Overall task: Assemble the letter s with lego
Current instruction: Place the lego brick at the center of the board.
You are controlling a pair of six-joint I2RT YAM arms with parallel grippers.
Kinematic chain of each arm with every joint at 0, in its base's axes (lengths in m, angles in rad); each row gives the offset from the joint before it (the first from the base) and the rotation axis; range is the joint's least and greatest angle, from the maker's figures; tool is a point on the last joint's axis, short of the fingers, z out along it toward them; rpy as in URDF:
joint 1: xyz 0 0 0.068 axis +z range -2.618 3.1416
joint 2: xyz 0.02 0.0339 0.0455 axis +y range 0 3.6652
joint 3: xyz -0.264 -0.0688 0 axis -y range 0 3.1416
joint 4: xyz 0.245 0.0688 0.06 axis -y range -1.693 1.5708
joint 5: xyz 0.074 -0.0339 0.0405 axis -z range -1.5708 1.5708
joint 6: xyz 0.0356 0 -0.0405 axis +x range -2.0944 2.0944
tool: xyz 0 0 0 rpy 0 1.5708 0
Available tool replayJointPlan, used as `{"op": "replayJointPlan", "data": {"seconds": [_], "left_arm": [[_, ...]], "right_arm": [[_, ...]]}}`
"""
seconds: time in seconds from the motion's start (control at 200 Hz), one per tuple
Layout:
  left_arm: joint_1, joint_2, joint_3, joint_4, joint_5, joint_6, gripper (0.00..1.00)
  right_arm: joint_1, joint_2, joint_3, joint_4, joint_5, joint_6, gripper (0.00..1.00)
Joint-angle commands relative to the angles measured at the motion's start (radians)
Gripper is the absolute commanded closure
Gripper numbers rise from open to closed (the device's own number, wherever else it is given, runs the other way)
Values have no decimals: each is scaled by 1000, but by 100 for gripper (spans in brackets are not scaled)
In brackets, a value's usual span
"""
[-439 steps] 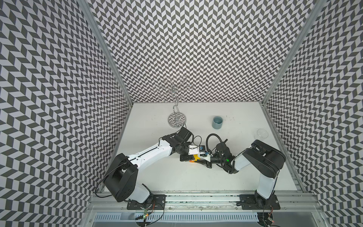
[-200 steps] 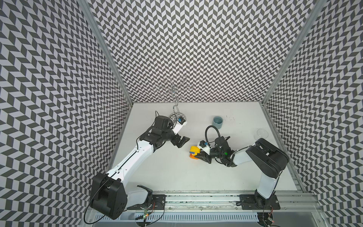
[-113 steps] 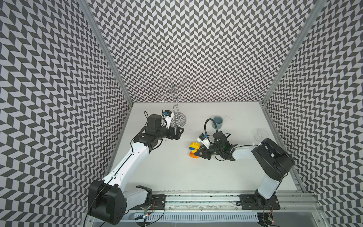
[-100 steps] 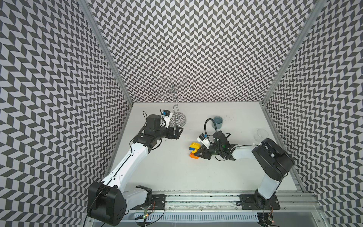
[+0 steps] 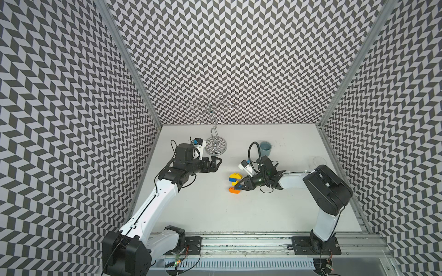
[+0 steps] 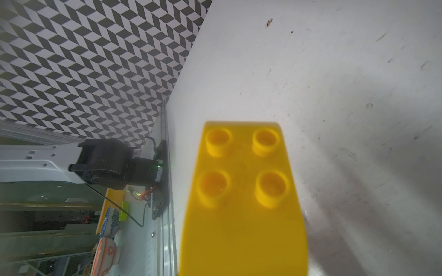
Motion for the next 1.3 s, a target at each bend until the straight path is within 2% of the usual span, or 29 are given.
{"op": "replayJointPlan", "data": {"seconds": [0.0, 0.786, 1.297], "left_arm": [[7, -18, 9, -27, 17, -16, 0], [7, 27, 42, -27, 24, -9, 0], [7, 35, 42, -43, 15, 9, 1]], "right_arm": [[-7, 43, 27, -23, -70, 82, 77], [-73, 172, 51, 109, -245, 301, 77], [-86, 213, 31, 187, -271, 382, 73]]}}
